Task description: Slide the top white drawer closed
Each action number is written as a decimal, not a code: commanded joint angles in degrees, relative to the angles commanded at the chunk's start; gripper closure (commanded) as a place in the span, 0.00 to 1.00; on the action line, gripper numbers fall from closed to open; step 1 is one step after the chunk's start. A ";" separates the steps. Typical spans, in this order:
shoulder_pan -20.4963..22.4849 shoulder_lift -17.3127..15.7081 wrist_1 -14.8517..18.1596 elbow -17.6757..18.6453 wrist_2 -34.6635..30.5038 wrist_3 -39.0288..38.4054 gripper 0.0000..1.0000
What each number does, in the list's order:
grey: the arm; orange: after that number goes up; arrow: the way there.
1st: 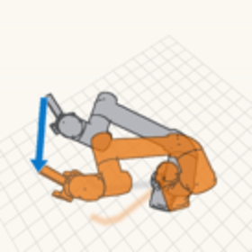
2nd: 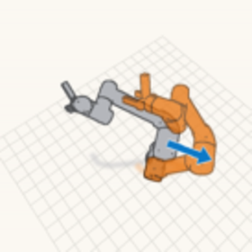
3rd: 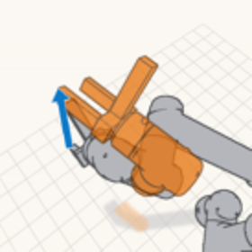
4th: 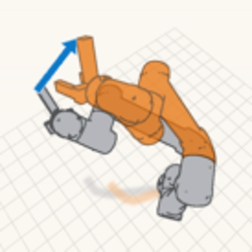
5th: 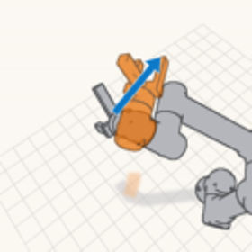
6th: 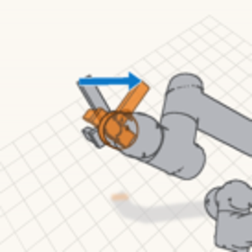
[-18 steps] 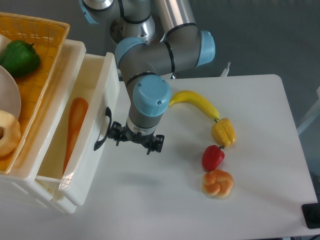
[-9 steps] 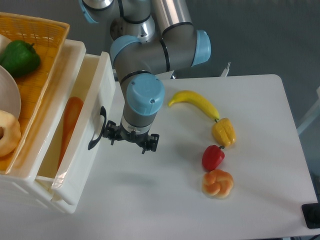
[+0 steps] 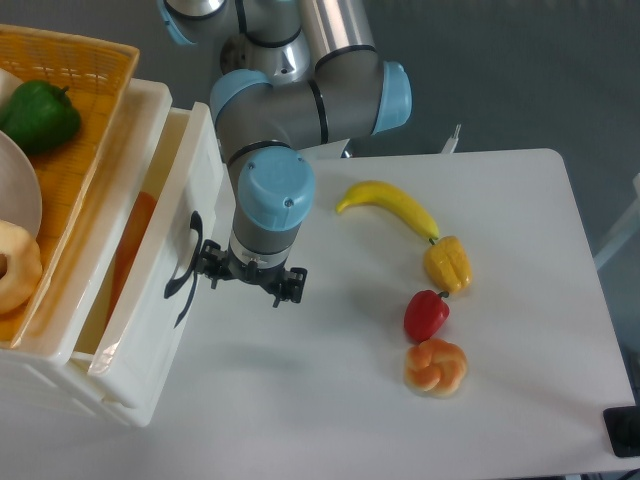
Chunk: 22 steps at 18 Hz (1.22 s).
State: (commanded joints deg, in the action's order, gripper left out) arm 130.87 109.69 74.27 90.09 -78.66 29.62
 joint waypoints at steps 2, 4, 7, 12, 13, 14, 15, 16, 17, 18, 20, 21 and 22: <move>-0.79 -0.09 -0.17 0.00 -0.09 0.00 0.00; -1.05 -0.18 -0.26 -0.18 -0.09 0.00 0.00; -1.58 -0.09 -0.35 0.00 -0.35 0.00 0.00; -1.76 0.00 -0.44 0.00 -0.44 0.00 0.00; -1.76 0.00 -0.35 0.00 -0.44 0.00 0.00; -1.76 0.00 -0.44 -0.17 -0.44 0.00 0.00; -1.76 0.00 -0.35 -0.18 -0.44 0.09 0.00; -1.76 -0.09 -0.35 -0.18 -0.44 0.09 0.00; -1.76 0.00 -0.35 -0.18 -0.44 0.09 0.00; -1.76 0.00 -0.35 -0.18 -0.44 0.09 0.00; -1.76 -0.09 -0.35 -0.18 -0.18 0.09 0.00; -1.76 -0.09 -0.35 -0.18 -0.18 0.09 0.00; -1.76 -0.09 -0.35 -0.18 -0.18 0.09 0.00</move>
State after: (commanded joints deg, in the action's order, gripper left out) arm 129.11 109.60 73.92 89.91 -78.84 29.71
